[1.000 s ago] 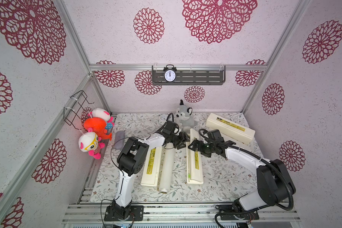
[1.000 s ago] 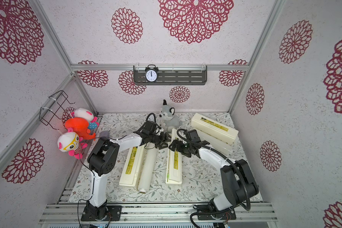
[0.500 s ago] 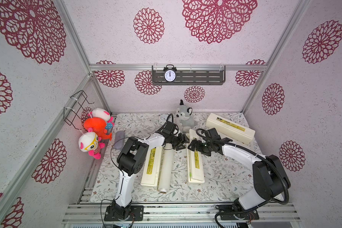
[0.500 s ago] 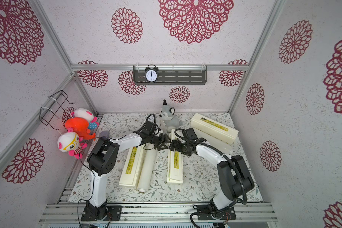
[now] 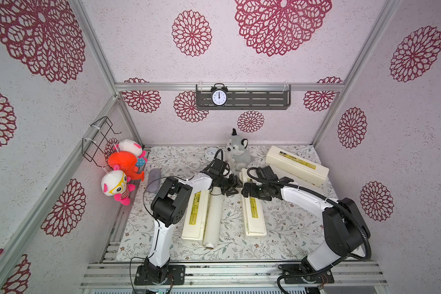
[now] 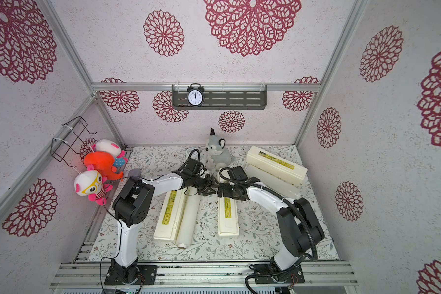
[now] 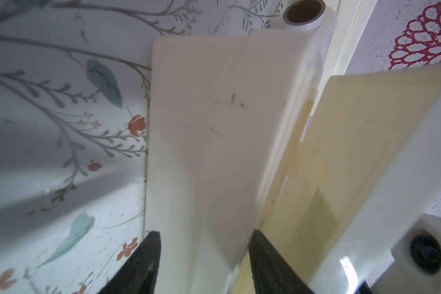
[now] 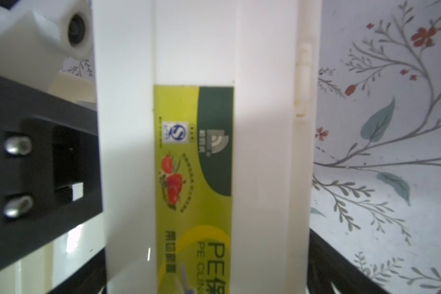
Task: Put plastic wrap rolls into dispensers
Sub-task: Open the lid of the plastic wrap cutting box.
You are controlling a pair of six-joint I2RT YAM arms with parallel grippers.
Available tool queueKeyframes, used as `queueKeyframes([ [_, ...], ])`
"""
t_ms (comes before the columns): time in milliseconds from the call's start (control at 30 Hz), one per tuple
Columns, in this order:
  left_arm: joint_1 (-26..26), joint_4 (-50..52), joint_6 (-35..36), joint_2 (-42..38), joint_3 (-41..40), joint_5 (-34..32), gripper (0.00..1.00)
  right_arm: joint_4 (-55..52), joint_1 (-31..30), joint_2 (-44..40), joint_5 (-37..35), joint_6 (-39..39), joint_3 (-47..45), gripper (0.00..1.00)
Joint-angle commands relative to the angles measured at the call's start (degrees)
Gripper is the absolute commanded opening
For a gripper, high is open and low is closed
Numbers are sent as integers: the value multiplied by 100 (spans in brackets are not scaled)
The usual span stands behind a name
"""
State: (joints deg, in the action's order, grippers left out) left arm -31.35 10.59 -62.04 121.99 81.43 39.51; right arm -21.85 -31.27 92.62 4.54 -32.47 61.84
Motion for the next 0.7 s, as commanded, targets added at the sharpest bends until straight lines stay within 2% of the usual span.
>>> queueKeyframes([
  [0,-30,-110,77,44,-75,5,58,6,-67,55,-747,277,305,99],
  [400,-11,-15,148,152,-175,-79,55,-598,-402,462,-2168,167,826,99],
  [667,15,-14,157,158,-241,-102,55,-766,-433,136,-1981,223,1040,99],
])
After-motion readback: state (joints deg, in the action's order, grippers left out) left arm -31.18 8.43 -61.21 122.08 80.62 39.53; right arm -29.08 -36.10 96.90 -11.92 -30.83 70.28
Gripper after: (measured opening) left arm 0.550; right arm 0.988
